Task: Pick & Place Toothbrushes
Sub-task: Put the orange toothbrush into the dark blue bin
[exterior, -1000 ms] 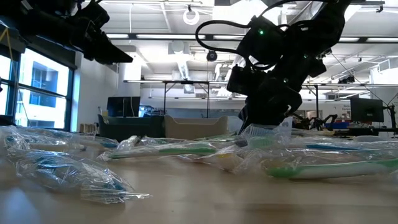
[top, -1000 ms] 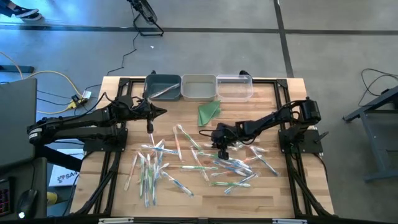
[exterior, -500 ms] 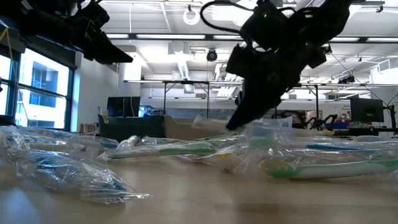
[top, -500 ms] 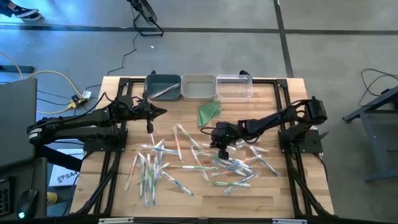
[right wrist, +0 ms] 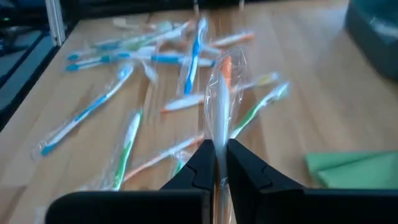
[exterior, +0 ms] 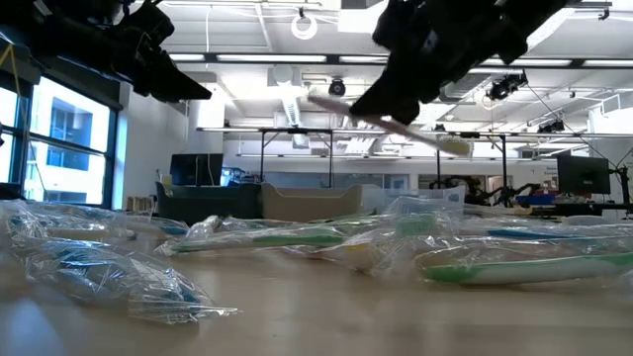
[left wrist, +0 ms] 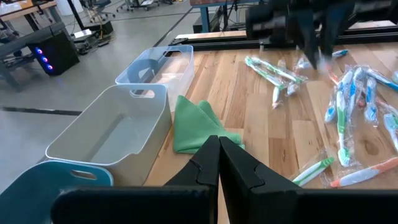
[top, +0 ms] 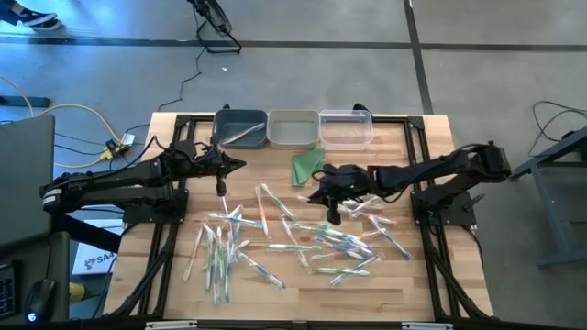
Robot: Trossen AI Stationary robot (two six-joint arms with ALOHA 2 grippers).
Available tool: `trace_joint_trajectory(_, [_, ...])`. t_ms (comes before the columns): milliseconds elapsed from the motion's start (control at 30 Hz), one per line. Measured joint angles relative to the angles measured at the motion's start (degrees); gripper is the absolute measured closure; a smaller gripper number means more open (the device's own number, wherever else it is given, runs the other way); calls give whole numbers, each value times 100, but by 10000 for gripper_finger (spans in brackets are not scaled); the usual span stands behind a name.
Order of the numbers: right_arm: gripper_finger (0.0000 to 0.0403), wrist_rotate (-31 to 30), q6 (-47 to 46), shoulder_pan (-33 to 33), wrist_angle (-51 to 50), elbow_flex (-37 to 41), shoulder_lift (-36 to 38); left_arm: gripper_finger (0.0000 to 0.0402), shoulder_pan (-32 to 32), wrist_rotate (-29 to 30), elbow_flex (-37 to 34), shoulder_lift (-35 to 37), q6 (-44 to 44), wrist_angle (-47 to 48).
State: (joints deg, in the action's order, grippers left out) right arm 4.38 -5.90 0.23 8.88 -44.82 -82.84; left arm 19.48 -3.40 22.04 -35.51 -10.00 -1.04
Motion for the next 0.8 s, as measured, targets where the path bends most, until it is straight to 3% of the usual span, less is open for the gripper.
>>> trace_joint_trajectory(333, [388,-491,147,-46,-414,1,880,398,0,0,0,0,0,0])
trace_joint_trajectory(800, [387,-1572,737,-432,-699,-2,1521,398,-1,49,0,2,8,-521])
